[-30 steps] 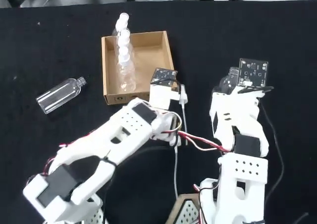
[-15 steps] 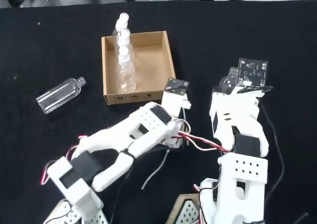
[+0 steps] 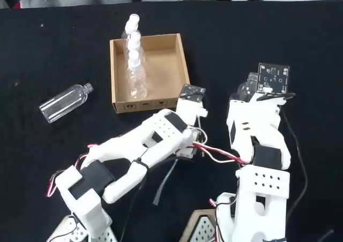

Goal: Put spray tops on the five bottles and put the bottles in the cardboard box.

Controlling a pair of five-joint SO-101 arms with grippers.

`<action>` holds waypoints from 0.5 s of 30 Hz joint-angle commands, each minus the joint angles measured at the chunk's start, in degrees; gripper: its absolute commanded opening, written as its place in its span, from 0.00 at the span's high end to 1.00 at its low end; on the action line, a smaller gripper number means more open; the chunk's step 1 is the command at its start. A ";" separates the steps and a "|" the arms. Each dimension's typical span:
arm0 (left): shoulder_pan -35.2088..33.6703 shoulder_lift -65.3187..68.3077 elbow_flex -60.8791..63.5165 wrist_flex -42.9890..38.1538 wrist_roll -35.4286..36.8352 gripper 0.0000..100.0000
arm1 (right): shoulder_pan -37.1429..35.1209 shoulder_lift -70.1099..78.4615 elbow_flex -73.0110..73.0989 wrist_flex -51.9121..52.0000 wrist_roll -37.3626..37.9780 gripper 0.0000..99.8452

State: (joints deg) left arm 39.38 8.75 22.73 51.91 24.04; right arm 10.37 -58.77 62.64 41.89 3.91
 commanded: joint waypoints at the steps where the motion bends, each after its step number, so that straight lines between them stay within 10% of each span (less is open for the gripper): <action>1: -2.77 -0.18 -2.59 0.44 -0.18 0.90 | 1.58 -2.15 -1.01 -1.76 -0.44 0.88; 15: -8.57 -0.18 -6.46 12.40 -0.18 0.90 | 1.58 -2.15 -1.01 -1.76 -0.09 0.88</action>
State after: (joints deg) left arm 32.62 9.19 19.47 62.64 24.04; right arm 10.37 -58.77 62.64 41.89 3.91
